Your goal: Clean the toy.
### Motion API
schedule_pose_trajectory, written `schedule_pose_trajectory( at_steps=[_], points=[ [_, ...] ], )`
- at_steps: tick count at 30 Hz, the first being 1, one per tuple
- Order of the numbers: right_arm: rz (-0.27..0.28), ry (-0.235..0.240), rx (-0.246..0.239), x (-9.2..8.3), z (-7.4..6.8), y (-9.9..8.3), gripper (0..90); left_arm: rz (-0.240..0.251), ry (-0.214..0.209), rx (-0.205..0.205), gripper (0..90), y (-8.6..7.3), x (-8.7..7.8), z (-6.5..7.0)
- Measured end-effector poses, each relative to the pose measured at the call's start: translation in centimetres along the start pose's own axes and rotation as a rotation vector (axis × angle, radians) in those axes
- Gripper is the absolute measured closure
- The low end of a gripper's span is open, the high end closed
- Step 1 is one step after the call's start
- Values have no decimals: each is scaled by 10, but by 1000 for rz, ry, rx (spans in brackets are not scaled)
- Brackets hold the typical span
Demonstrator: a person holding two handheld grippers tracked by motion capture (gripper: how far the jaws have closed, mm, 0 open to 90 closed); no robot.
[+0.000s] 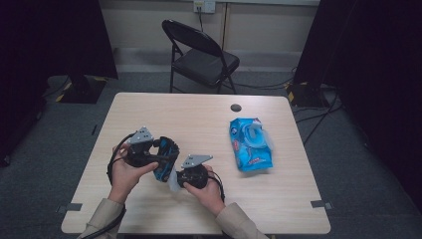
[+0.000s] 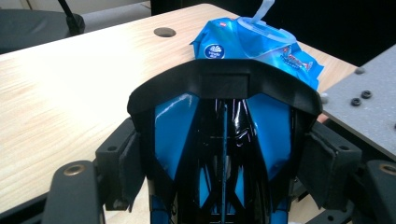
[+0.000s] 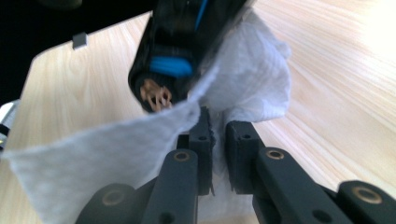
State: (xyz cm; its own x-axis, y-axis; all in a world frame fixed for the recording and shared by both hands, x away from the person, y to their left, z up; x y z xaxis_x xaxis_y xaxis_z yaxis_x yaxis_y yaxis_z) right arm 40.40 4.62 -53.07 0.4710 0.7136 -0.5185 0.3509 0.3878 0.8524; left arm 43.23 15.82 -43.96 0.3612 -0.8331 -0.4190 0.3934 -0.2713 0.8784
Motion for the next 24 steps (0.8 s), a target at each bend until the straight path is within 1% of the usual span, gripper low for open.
schedule_pose_trajectory(
  at_steps=[2, 6, 11, 13, 15, 18, 23, 24],
  points=[
    [-2, -15, 3, -4, 6, -2, 824, -1, -2, -3, 255, 0, 1, 0],
    [9, -49, 33, -15, 21, -4, 824, -9, 0, -2, 255, -1, 3, -1],
    [19, -92, 42, -30, 38, -3, 824, -17, 4, -2, 255, -1, 4, -3],
    [30, -107, 54, -37, 44, -3, 824, -19, 1, -5, 255, -2, 5, -3],
    [36, -122, 61, -43, 51, -3, 824, -31, -4, -7, 255, -3, 6, -3],
    [39, -143, 68, -51, 60, -5, 824, -42, 2, -12, 255, -7, 7, -5],
    [36, -170, 80, -59, 71, -9, 823, -60, 16, -39, 255, -16, 4, -12],
    [36, -175, 80, -60, 73, -10, 822, -62, 13, -45, 255, -17, 4, -13]
  ],
)
Point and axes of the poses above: each handheld gripper's, and its own axes: x roughly forward along the jaws, y roughly out of its top, z roughly to its right, the point moved 6 cm from there along x, roughly forward along the jaws, and after that the axes turned 13 degrees about -y, right-handed, at the moved point
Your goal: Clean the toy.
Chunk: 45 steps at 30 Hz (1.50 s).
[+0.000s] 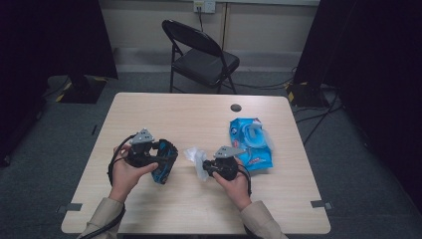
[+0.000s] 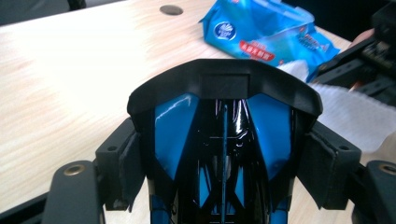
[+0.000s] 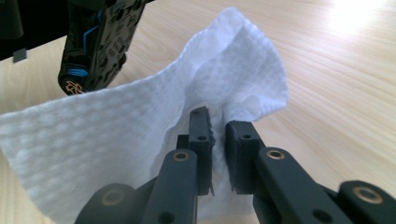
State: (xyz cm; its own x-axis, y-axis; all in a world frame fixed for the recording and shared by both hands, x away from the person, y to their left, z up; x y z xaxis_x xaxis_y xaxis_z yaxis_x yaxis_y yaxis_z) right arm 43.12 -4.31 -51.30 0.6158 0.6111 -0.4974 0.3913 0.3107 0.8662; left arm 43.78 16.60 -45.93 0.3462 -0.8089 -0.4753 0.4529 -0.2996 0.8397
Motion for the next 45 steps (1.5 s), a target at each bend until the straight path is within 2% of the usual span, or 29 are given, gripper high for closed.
schedule_pose_trajectory(
  at_steps=[7, 9, 14, 17, 20, 24, 29, 31, 35, 39, 45],
  points=[
    [-6, -21, 21, -4, 14, -6, 822, -13, 16, -21, 255, -6, 1, -9],
    [-6, -22, 22, -4, 16, -7, 822, -27, 24, -16, 255, -8, 2, -11],
    [-14, -32, 16, -5, 20, -11, 817, -22, 32, -22, 255, -9, 5, -14],
    [-24, -46, 6, -6, 23, -16, 813, -44, 34, -10, 254, -11, 12, -16],
    [-33, -55, 7, -6, 25, -20, 812, -66, 34, -22, 254, -15, 22, -19],
    [-30, -56, 8, -9, 25, -20, 812, -74, 35, -36, 254, -17, 30, -23],
    [-28, -66, 11, -11, 27, -21, 812, -77, 35, -33, 254, -19, 35, -25],
    [-29, -67, 12, -11, 27, -21, 810, -74, 40, -44, 254, -20, 36, -26],
    [-28, -71, 12, -9, 28, -22, 807, -90, 49, -39, 254, -23, 41, -28],
    [-29, -75, 11, -9, 28, -22, 806, -91, 46, -58, 253, -25, 46, -30],
    [-35, -80, 9, -7, 28, -23, 803, -129, 68, -49, 254, -28, 48, -37]
  ],
)
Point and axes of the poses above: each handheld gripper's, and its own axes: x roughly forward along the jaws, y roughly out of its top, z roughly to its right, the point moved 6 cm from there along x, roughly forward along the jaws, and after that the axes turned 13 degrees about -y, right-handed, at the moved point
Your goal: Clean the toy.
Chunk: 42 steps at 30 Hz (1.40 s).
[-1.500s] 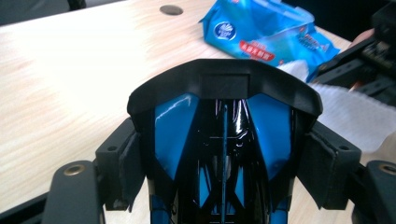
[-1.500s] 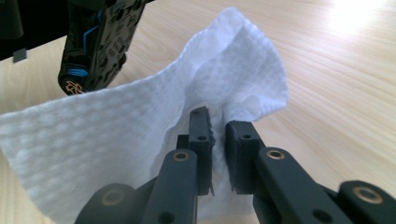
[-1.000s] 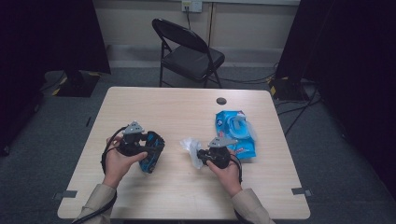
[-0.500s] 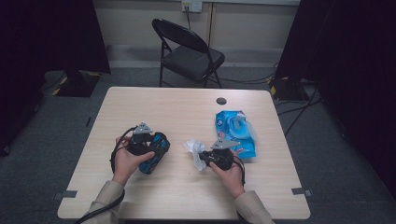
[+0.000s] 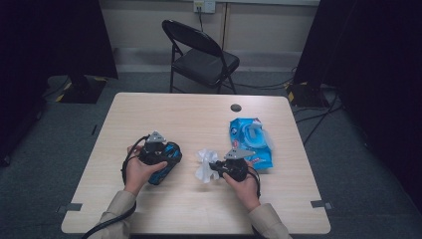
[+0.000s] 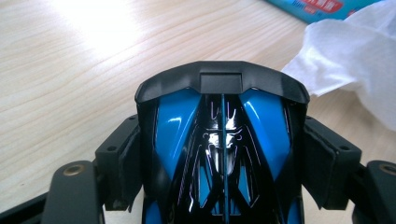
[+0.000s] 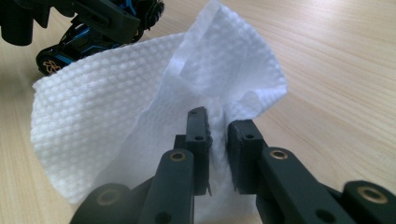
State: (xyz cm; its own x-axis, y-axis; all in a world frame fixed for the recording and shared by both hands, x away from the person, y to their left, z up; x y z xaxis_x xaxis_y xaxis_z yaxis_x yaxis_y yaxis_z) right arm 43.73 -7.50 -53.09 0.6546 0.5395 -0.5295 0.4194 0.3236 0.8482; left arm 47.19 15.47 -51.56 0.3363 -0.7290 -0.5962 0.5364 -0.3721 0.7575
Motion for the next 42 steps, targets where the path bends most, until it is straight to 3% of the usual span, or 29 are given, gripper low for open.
schedule_pose_trajectory(
  at_steps=[6, 26, 29, 36, 42],
  points=[
    [1, -9, -4, 0, 0, 0, 791, -3, 16, -15, 253, -2, 2, -6],
    [-10, -35, -6, 1, 5, -3, 774, -41, 71, -8, 252, -8, 4, -18],
    [-10, -45, -9, 0, 6, -3, 762, -49, 81, 11, 252, -9, 4, -20],
    [-18, -61, -25, 0, 8, -4, 745, -70, 86, 29, 252, -11, 6, -20],
    [-18, -76, -30, -2, 11, -3, 728, -70, 81, 20, 251, -12, 7, -19]
  ],
)
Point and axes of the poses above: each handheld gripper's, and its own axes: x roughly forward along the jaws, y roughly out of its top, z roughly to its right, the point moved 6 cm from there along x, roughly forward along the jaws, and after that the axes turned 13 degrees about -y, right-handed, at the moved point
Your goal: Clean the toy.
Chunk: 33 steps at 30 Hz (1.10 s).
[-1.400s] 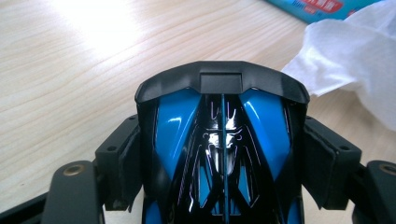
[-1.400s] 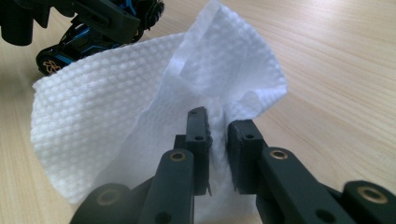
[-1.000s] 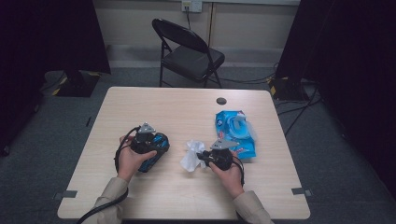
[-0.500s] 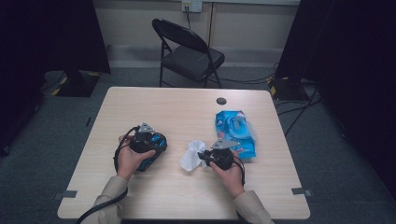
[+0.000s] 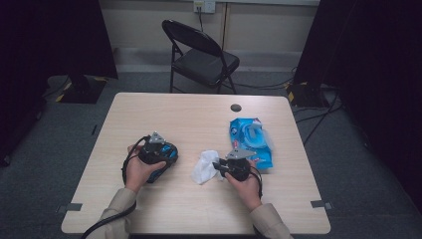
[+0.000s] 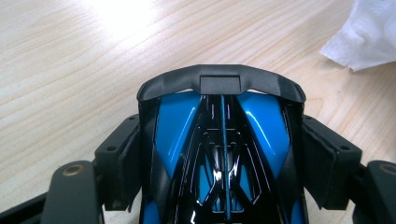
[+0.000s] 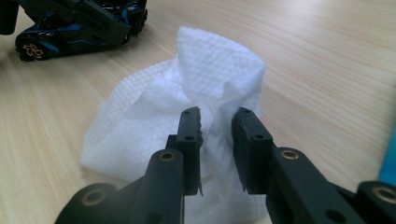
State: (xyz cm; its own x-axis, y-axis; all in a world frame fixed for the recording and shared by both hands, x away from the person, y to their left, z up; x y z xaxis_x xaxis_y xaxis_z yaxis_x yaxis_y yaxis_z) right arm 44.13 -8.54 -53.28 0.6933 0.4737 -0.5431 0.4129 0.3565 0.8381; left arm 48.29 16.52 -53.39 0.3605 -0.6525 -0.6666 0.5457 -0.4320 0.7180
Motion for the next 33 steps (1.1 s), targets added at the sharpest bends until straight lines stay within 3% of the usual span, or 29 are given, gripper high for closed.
schedule_pose_trajectory(
  at_steps=[8, 19, 25, 26, 33],
  points=[
    [-7, -22, -29, -2, 1, 0, 691, -26, 15, 14, 250, -1, 1, 1],
    [-19, -41, -33, -3, 4, 1, 669, -44, 9, -11, 248, -4, 3, 0],
    [-24, -42, -22, -4, 5, 2, 607, -51, 12, 1, 241, -1, 2, -1],
    [-24, -39, -22, -5, 5, 2, 599, -42, 3, -15, 235, 0, 1, 0],
    [-36, -34, -7, -5, 4, 2, 515, -29, -7, -30, 210, 4, -7, 2]
  ],
)
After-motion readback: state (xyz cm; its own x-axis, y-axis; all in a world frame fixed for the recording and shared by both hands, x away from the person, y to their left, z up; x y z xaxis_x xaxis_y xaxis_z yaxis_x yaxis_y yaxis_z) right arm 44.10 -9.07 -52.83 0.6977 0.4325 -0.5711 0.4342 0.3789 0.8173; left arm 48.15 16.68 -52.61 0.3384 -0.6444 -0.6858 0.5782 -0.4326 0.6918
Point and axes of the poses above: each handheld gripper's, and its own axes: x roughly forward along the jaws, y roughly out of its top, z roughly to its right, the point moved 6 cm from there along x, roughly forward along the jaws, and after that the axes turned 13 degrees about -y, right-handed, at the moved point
